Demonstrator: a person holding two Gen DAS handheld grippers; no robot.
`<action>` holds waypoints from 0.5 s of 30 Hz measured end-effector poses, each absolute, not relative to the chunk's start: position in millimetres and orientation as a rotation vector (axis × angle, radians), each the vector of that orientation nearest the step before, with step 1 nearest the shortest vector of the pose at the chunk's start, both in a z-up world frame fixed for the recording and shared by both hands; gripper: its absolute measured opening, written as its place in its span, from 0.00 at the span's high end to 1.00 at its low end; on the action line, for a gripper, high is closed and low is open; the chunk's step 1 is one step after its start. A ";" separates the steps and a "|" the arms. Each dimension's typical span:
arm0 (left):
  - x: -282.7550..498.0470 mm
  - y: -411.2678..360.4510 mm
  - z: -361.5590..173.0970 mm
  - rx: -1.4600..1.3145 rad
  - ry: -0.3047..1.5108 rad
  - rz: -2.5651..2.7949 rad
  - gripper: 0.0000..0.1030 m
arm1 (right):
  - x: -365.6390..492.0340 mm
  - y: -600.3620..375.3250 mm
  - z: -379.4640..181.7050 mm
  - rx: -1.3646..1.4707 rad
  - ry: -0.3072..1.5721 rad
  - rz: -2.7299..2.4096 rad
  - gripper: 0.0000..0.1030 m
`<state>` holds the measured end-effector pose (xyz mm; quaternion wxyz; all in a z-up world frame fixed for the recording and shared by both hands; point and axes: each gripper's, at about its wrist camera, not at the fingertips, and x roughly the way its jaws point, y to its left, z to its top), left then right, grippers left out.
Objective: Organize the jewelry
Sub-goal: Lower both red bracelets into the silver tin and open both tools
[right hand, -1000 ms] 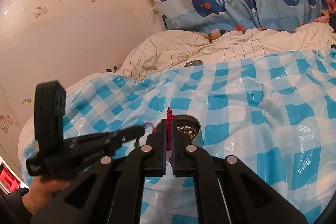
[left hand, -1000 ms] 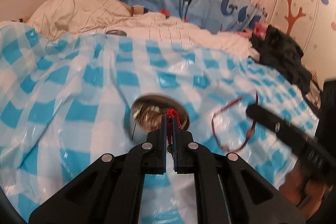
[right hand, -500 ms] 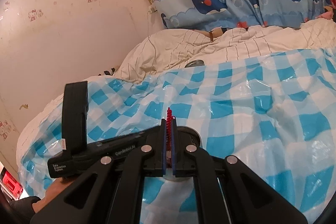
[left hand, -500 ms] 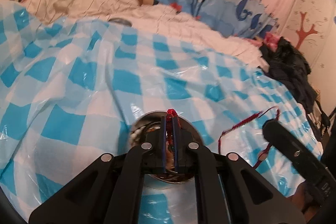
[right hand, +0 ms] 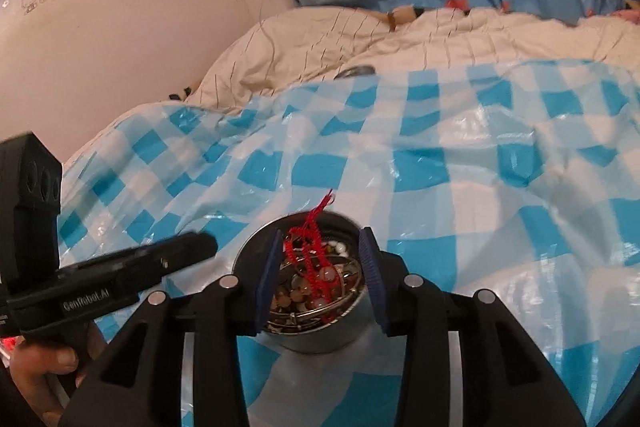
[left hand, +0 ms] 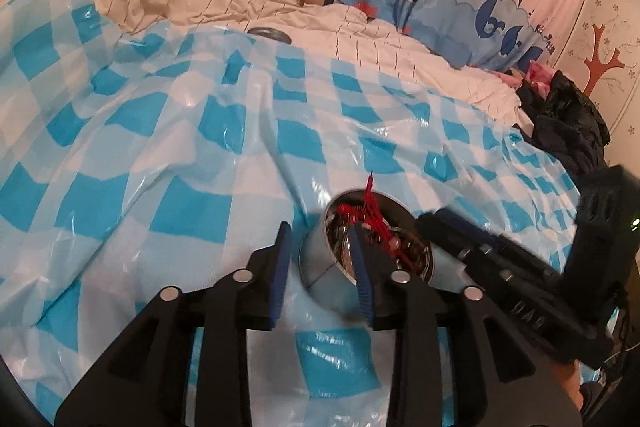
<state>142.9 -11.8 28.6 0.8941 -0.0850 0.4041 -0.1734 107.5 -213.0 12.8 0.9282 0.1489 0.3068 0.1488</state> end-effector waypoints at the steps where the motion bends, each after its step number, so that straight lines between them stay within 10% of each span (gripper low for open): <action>1: 141.2 -11.4 27.7 -0.176 0.844 -0.359 0.68 | 105.7 -215.8 14.5 0.309 0.623 0.297 0.62; 15: 140.9 7.5 13.1 -0.262 0.853 -0.298 0.57 | 131.2 -212.2 15.6 0.374 0.648 0.421 0.58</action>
